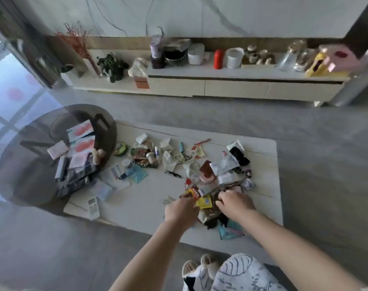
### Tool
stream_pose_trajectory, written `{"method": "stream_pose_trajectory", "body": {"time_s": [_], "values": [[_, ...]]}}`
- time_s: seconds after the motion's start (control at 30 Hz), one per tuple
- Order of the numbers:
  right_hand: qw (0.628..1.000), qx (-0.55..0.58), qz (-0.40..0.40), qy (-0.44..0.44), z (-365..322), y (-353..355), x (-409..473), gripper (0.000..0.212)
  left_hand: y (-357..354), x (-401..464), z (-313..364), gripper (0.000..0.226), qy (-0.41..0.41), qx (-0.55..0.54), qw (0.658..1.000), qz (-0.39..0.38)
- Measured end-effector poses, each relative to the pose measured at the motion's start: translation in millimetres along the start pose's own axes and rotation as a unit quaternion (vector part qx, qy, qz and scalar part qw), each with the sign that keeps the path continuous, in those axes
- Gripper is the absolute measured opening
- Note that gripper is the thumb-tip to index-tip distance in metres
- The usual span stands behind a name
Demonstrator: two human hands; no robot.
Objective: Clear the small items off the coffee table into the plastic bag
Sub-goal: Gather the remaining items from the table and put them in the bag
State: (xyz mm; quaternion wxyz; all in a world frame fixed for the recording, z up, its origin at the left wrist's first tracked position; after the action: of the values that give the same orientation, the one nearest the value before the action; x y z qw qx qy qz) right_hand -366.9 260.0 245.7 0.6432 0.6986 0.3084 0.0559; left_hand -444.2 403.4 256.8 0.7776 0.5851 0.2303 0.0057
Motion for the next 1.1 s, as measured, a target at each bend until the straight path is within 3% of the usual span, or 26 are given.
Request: {"method": "stream_pose_trajectory", "body": {"time_s": [0.23,0.43,0.53,0.7,1.1], "values": [[0.99,0.041,0.019,-0.13,74,-18,-25,0.028,-36,30,49,0.028,-0.106,0.076,0.991,-0.033],[0.983,0.066,0.009,-0.174,124,-38,-22,0.027,-68,53,84,0.027,-0.097,0.072,0.99,-0.067],[0.981,0.077,-0.005,-0.176,148,-54,-4,0.027,-91,72,98,0.027,-0.067,0.061,0.991,-0.095],[0.982,0.095,-0.032,-0.161,181,-90,40,0.027,-134,106,106,0.026,0.061,-0.047,0.992,-0.099],[0.975,0.088,-0.1,-0.179,212,-232,129,0.038,-296,175,84,0.027,0.152,-0.079,0.974,-0.147]]}}
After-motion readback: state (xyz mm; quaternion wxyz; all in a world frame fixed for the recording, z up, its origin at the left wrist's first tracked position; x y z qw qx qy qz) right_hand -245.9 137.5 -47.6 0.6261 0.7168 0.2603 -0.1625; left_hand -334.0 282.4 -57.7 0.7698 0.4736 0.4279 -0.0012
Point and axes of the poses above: each hand's wrist, its own x-axis towards the middle knuckle, its own y-axis out of the back of the hand, z = x × y, the point moved 5 cm from there along x, towards the middle knuckle, and after that the axes turned 9 degrees about z, right-handed, at the moved point
